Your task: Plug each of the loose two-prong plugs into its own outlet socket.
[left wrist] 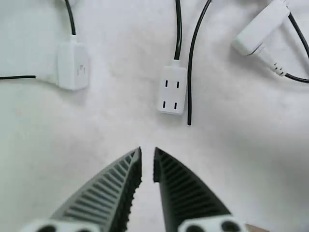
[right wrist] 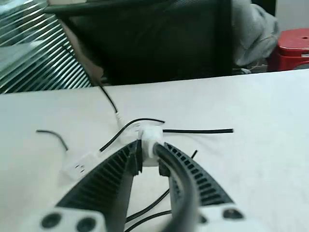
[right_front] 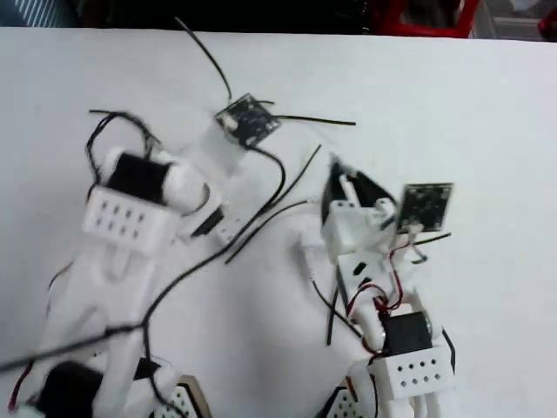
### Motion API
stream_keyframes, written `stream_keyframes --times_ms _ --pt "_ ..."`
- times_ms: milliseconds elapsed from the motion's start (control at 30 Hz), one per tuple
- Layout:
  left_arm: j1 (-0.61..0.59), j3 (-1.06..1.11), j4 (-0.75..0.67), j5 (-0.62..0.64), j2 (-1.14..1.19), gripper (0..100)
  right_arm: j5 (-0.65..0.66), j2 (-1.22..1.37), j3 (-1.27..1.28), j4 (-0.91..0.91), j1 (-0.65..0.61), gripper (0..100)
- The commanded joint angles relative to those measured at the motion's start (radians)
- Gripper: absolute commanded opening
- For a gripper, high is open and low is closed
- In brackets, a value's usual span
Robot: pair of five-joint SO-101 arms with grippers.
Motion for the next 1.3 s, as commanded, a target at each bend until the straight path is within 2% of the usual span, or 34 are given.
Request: stream_keyframes --times_ms 0,167,333,467,633,867,1267 --pt "-0.079 0.167 -0.097 0.011 -0.294 2 0.055 0.001 -0.011 0.004 -0.081 1.7" --pt "-0.255 0.388 -0.222 0.020 -0.483 2 0.137 0.004 -0.012 0.004 -0.176 1.6" --pt "-0.406 0.631 -0.336 0.132 -0.616 2 0.180 0.044 -0.017 0.004 -0.340 1.6" --pt "-0.466 0.812 -0.428 0.176 -0.717 2 0.203 0.239 -0.095 0.038 -0.424 1.6" --pt "-0.538 0.973 -0.539 0.203 -0.854 2 0.195 0.539 -0.265 0.079 -0.467 1.6" --pt "-0.553 1.094 -0.568 0.203 -0.998 3 0.193 0.829 -0.368 0.008 -0.467 1.6" --pt "-0.553 1.131 -0.577 0.198 -1.058 3 0.193 1.066 -0.493 0.001 -0.437 1.6"
